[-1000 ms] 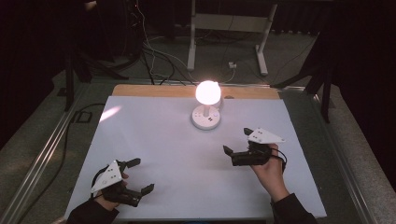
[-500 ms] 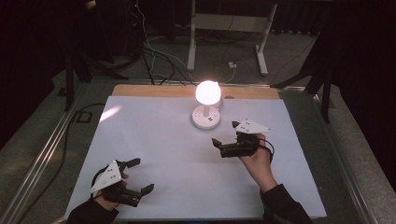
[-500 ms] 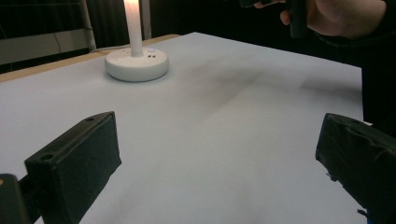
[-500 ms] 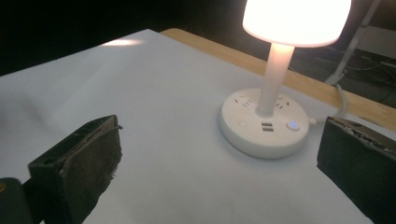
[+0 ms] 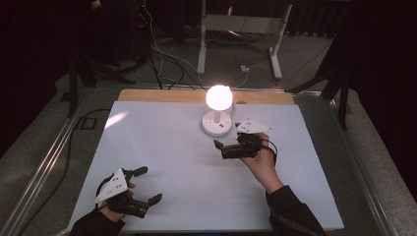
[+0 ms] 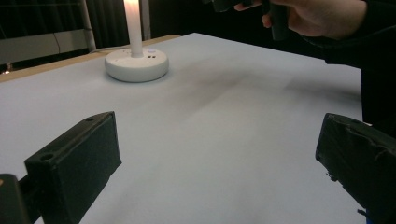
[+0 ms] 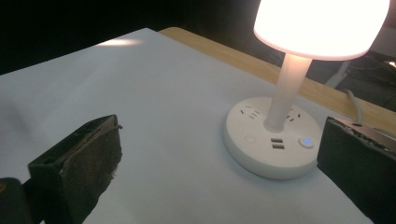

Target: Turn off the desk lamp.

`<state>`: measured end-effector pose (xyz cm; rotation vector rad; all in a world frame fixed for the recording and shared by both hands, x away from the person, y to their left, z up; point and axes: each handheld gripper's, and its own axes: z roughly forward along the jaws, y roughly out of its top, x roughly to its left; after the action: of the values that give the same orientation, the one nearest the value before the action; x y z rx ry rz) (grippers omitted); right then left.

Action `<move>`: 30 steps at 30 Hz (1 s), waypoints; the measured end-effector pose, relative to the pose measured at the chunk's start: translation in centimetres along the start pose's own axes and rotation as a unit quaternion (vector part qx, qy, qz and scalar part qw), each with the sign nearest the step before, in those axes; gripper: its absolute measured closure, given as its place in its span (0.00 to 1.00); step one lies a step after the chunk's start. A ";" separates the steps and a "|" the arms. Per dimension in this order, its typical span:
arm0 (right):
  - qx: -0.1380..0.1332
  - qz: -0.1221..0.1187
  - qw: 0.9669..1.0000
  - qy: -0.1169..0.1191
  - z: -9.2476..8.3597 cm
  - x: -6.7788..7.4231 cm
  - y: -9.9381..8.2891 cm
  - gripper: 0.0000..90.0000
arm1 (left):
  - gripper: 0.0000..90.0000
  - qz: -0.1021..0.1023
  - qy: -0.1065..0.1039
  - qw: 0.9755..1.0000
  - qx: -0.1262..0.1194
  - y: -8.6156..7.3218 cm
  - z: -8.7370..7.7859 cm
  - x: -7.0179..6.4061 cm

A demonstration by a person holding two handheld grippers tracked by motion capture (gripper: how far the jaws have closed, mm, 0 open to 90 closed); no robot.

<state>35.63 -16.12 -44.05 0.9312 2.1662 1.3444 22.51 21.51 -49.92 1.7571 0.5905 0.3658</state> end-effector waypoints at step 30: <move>0.043 -0.002 0.998 -0.048 5.2 -1.5 0.6 0.64 | 0.01 -0.001 0.000 1.000 -0.004 0.0 -0.1 0.1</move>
<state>40.24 -13.81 -45.77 1.0017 2.1655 1.1878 22.52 21.61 -49.87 1.7484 0.5910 0.3667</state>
